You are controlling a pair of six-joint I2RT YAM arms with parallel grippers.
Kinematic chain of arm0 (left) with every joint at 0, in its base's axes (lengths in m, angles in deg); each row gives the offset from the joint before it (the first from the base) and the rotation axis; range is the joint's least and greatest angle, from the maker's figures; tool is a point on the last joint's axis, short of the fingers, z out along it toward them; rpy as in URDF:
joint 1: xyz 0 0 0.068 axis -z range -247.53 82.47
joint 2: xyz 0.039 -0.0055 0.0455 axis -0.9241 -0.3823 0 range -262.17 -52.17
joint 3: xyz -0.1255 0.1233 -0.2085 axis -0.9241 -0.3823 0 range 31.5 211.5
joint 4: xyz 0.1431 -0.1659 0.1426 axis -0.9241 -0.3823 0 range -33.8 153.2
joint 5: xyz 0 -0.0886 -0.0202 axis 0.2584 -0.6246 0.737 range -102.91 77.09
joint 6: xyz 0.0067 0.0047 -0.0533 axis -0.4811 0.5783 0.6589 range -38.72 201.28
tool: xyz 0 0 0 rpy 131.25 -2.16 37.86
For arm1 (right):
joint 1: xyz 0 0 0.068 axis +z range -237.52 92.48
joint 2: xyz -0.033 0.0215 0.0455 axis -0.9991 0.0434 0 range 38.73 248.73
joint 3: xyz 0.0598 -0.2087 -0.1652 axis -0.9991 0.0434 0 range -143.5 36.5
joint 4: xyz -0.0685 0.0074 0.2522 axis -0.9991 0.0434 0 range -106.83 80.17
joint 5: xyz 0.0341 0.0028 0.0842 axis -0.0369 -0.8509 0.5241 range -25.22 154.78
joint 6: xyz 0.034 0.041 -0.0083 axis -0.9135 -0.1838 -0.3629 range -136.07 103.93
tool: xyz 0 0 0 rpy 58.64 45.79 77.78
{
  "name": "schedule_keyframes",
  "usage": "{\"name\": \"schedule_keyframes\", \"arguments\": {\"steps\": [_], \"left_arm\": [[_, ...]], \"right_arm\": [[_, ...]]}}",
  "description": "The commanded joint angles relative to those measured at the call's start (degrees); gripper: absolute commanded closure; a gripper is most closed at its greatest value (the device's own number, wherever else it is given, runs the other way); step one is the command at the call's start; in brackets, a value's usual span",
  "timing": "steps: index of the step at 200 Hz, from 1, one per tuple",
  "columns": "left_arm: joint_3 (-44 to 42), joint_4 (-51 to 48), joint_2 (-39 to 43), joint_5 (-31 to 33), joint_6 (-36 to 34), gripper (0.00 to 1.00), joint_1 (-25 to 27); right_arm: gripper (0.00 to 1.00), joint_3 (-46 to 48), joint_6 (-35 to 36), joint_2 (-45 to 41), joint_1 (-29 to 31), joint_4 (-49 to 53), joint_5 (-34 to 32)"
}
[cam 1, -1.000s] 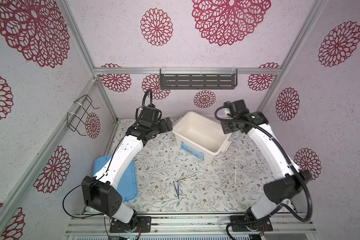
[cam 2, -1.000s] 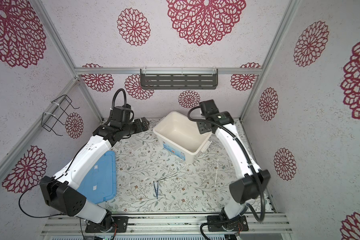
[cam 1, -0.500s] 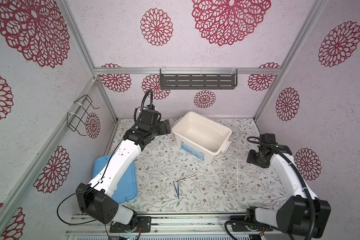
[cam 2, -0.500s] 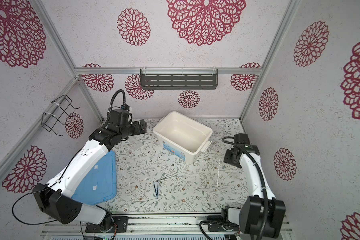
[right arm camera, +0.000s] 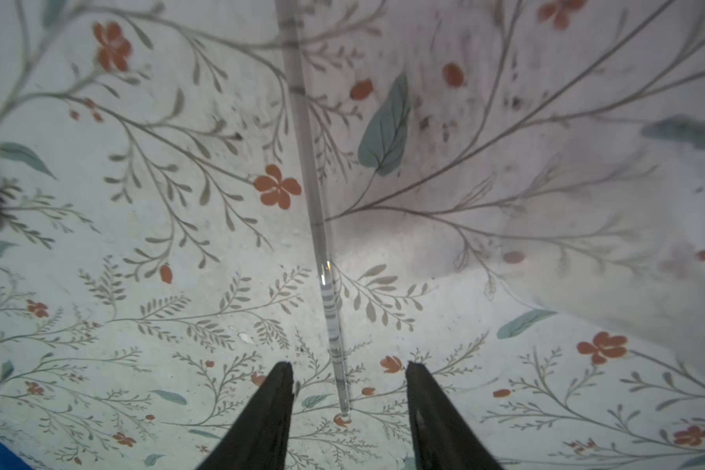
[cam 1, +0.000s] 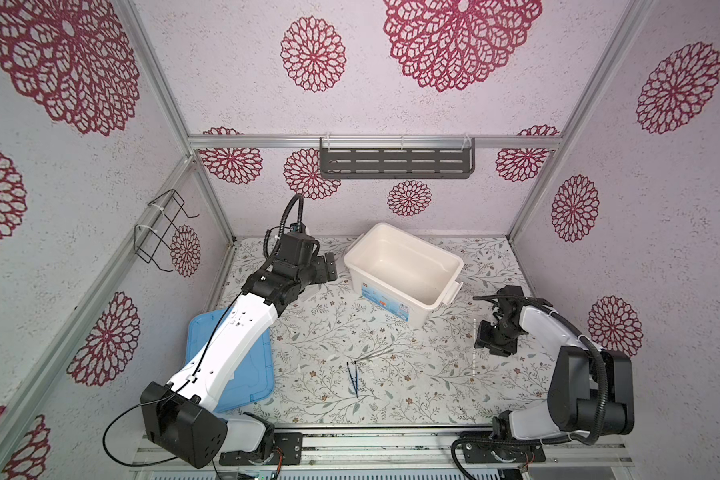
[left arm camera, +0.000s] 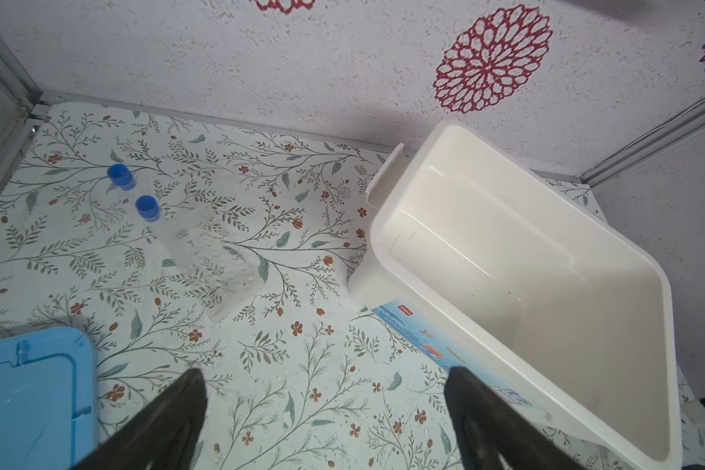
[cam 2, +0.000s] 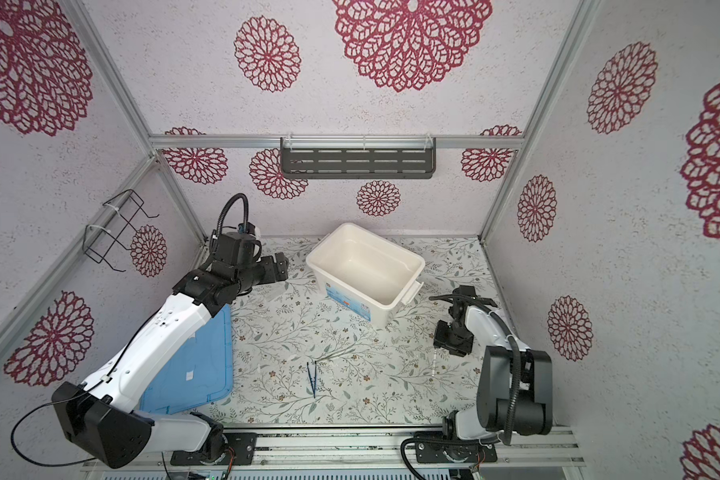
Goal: Organize the chemistry lab equipment
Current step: 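Lower the right gripper and grasp the thin glass rod on the table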
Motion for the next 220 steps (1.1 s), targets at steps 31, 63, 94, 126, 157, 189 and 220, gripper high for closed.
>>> {"name": "schedule_keyframes", "arguments": {"steps": [31,63,94,126,157,189,220], "left_arm": [[-1.06,1.60,1.48,2.21,-0.38,0.05,0.59],[-0.46,1.70,0.81,2.11,-0.96,0.04,0.64],[-0.35,1.68,0.50,2.20,-1.39,0.04,0.57],[-0.45,1.60,0.16,1.94,-1.87,0.04,0.62],[-0.47,1.17,0.33,1.85,-2.08,0.04,0.56],[-1.75,1.13,1.14,1.46,-1.48,0.04,0.58],[-4.05,0.98,3.58,1.23,-0.51,0.04,0.61]], "right_arm": [[0.57,1.02,-3.84,2.43,1.22,-2.22,0.69],[0.59,-0.29,-6.25,5.31,4.42,-2.32,-2.00],[0.63,-1.34,-8.67,7.00,6.66,-2.55,-3.37],[0.71,-1.92,-8.92,8.22,7.05,-2.32,-5.32],[0.81,0.24,-7.48,8.18,7.05,-2.97,-5.04],[0.93,1.02,-6.19,8.52,7.02,-2.60,-5.83],[0.94,1.41,-6.59,5.93,6.96,-3.08,-5.06]]}}
